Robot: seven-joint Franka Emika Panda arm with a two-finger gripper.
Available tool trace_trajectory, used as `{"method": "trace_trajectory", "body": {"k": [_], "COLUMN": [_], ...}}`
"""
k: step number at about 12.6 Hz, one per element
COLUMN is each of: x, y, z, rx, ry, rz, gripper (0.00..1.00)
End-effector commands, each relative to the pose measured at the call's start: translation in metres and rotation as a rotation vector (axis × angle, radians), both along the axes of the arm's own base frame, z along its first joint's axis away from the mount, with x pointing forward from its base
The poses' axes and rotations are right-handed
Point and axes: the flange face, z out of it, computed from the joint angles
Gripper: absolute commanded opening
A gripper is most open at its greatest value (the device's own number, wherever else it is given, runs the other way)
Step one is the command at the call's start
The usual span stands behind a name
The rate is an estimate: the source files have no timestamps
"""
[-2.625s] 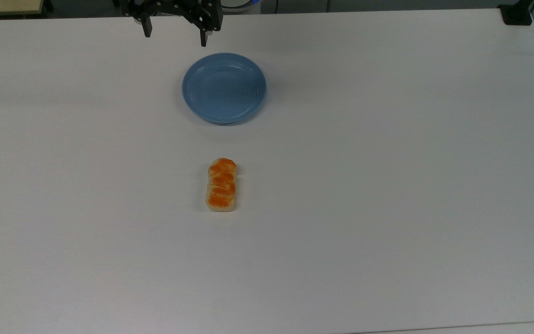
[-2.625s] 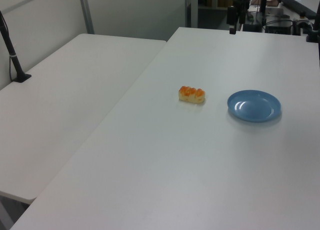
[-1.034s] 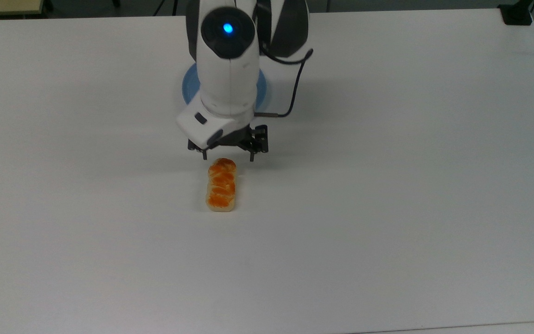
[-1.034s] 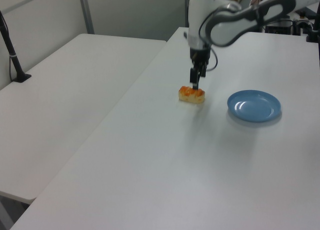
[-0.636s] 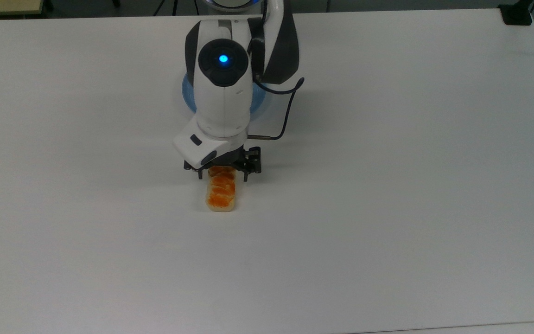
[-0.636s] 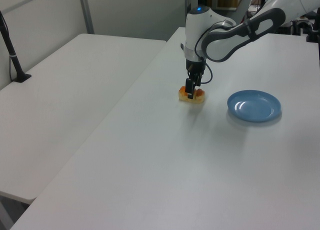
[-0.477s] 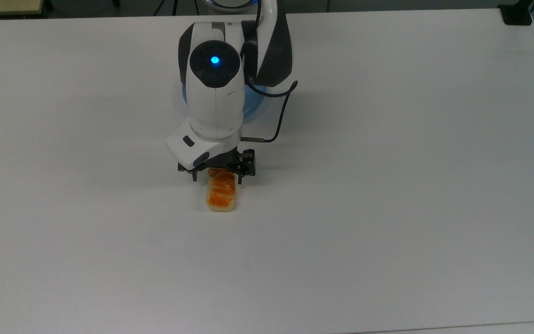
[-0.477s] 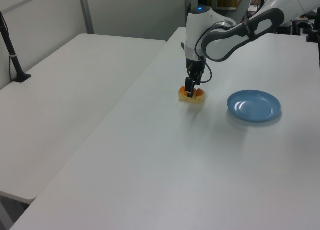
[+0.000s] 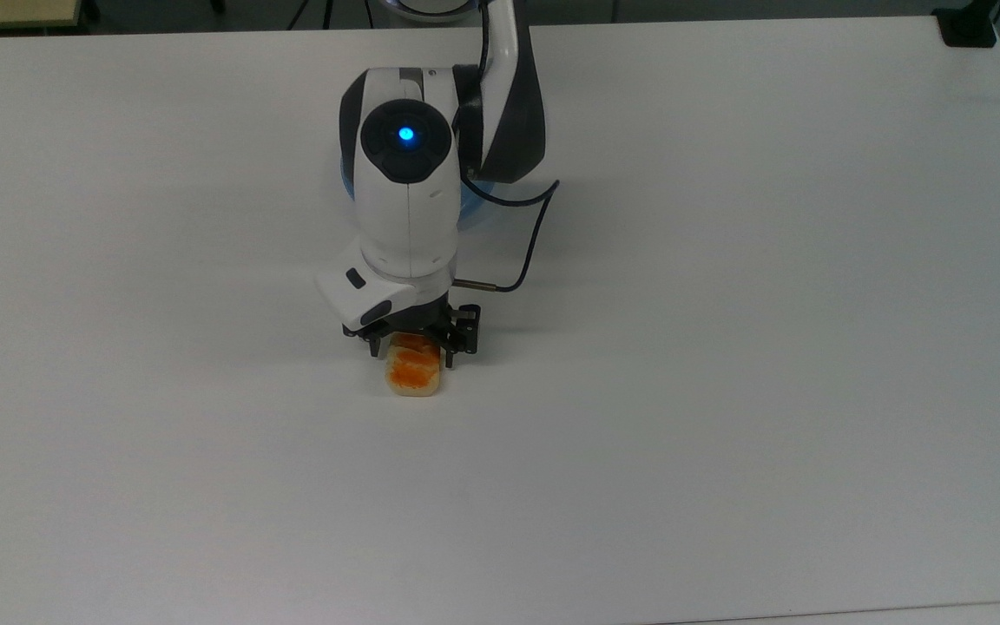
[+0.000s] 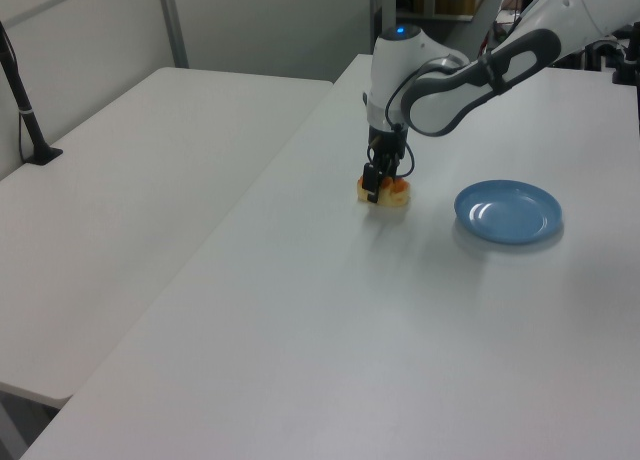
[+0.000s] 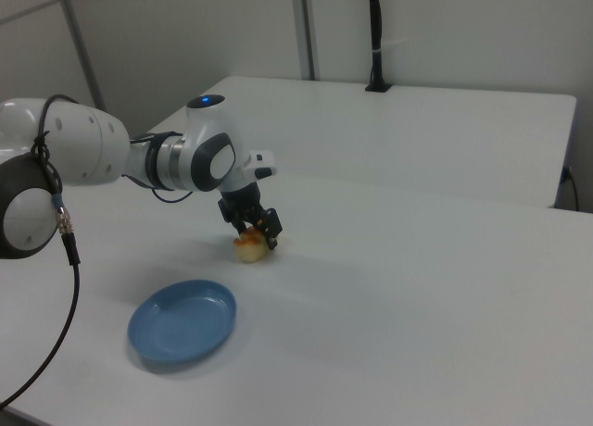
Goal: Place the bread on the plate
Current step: 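Close the gripper around the bread roll's sides, then lift the bread roll and carry it over the blue plate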
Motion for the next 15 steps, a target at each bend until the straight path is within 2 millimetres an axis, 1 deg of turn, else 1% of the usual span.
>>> {"method": "trace_trajectory", "body": {"k": [1,3,4,6,7,8,9,10,11,14,15], "x": [0.004,0.004,0.004,0.001,-0.006,-0.021,-0.033,-0.051,-0.065,-0.114,-0.136], "y": [0.006,0.005,0.005,0.003,0.0,-0.005,-0.008,-0.012,-0.013,-0.011,-0.011], "z": [0.005,0.008,0.012,0.03,0.045,0.06,0.067,0.076,0.081,0.079,0.083], "rx": [0.0,-0.009,-0.012,-0.019,-0.021,-0.026,-0.029,-0.031,-0.031,-0.028,-0.026], "ry": [-0.026,-0.029,-0.034,-0.044,-0.05,-0.038,-0.022,0.002,0.021,0.073,0.084], "rz": [-0.025,-0.01,-0.001,0.037,0.047,0.075,0.104,0.124,0.129,0.138,0.139], "gripper": [0.48,0.45,0.42,0.4,0.4,0.38,0.38,0.38,0.38,0.38,0.38]}}
